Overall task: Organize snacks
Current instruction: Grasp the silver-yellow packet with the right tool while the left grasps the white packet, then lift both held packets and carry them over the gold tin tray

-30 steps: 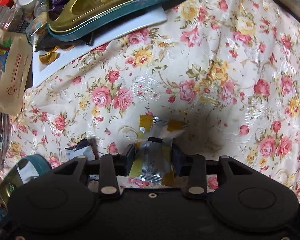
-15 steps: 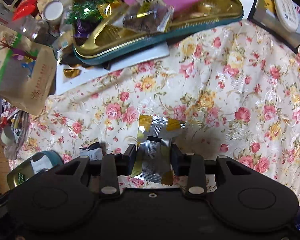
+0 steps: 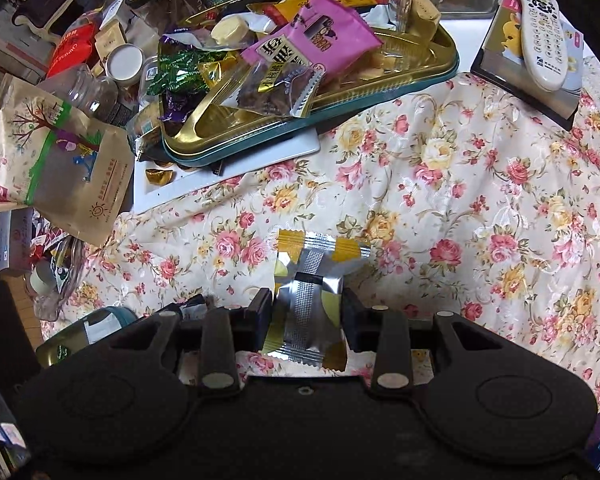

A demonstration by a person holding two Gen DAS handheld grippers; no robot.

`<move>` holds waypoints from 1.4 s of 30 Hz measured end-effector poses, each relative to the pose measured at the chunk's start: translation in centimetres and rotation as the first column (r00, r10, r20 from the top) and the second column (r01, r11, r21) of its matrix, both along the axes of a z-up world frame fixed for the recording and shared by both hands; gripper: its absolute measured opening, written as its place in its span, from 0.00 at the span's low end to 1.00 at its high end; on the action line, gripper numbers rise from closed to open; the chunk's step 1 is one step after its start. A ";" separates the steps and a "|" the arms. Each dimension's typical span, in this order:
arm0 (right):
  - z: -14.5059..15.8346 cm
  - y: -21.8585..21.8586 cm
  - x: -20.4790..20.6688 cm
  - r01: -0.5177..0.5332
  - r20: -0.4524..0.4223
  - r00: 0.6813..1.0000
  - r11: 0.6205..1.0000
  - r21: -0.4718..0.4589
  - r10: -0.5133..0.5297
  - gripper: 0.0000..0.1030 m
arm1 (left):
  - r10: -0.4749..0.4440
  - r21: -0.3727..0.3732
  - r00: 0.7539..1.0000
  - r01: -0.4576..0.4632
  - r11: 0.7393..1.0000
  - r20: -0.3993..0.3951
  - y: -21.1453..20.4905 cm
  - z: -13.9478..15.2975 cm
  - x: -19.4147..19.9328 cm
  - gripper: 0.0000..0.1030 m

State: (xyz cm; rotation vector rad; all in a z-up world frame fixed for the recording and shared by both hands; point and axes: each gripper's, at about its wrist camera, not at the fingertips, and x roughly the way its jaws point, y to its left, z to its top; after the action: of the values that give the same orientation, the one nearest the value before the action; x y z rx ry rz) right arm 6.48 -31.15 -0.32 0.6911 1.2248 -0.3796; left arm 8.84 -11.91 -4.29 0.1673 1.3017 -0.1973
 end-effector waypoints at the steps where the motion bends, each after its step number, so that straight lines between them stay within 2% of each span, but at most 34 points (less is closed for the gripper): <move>1: 0.1 -0.1 -0.1 0.000 0.003 1.000 1.000 0.001 0.000 0.38 | -0.004 -0.016 1.000 0.004 1.000 -0.006 0.0 -0.1 0.0 0.41; 3: 0.1 0.0 -0.1 0.003 0.007 1.000 1.000 0.002 -0.003 0.38 | -0.020 -0.023 1.000 0.020 1.000 -0.011 -0.1 -0.3 -0.1 0.41; 10: 0.2 0.0 -0.2 0.002 0.011 1.000 1.000 0.000 -0.002 0.38 | -0.088 0.032 0.996 0.088 0.996 -0.013 -1.1 -1.4 -0.9 0.42; 14: 0.2 0.3 -0.1 -0.004 0.011 1.000 1.000 0.000 0.004 0.38 | -0.093 0.042 0.996 0.093 0.995 -0.009 -1.4 -1.7 -0.9 0.44; 18: 0.2 0.5 -0.1 -0.015 0.010 1.000 1.000 -0.011 0.015 0.38 | -0.076 0.031 0.996 0.077 0.997 -0.042 -1.3 -2.4 -0.6 0.45; 23: 0.2 0.4 -0.1 -0.017 0.008 1.000 1.000 -0.014 0.017 0.38 | -0.073 0.072 0.995 0.078 0.994 -0.070 -1.5 -3.7 -0.8 0.49; 29: 0.4 0.2 -0.2 -0.011 0.009 1.000 1.000 -0.014 0.012 0.38 | 0.003 0.026 0.994 0.000 1.000 -0.110 -0.9 -3.5 -0.4 0.41; 34: 0.8 0.4 -0.2 -0.015 0.020 1.000 1.000 -0.014 0.015 0.38 | 0.071 -0.001 0.993 -0.071 0.997 -0.099 -0.2 -1.1 0.0 0.41; 42: 1.5 1.4 -0.1 -0.049 0.038 0.998 0.997 -0.052 0.051 0.38 | 0.095 0.023 0.995 -0.095 0.995 0.006 0.9 4.6 -1.1 0.41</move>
State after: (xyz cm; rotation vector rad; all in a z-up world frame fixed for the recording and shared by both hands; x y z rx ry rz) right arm 6.35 -29.80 1.15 0.6207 1.1886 -0.3532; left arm 7.78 -10.98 0.31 0.1257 1.3039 -0.1005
